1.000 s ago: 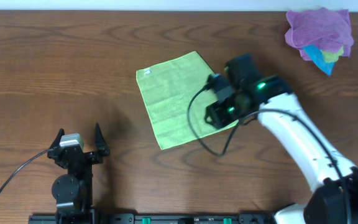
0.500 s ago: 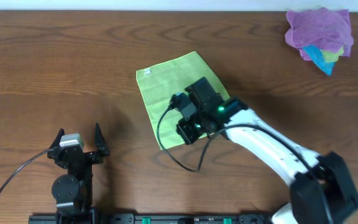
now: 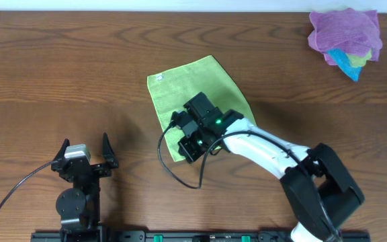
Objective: Fold the cloth
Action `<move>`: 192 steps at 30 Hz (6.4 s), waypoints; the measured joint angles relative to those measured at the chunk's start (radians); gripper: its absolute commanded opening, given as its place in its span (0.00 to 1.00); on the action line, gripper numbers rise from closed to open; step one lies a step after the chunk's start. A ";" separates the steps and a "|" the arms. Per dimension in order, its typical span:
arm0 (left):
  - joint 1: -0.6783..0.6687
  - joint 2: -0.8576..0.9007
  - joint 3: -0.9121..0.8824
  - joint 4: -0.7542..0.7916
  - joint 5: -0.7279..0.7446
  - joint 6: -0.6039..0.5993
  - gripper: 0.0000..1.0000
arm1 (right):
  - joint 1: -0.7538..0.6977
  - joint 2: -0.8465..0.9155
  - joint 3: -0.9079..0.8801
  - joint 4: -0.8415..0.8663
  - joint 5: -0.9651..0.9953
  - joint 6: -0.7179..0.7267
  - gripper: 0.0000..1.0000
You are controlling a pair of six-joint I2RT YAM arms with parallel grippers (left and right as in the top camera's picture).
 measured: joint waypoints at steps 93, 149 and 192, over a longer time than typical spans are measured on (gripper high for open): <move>0.000 0.000 0.000 0.000 0.000 0.000 0.95 | 0.039 0.158 0.198 -0.484 0.021 -0.161 0.02; 0.000 0.000 0.000 0.021 0.121 -0.961 0.96 | -0.034 -1.046 0.032 -0.776 0.383 0.076 0.99; -0.023 0.637 0.353 -0.094 0.614 -0.554 0.90 | -0.034 -1.039 0.030 -0.686 0.412 0.077 0.99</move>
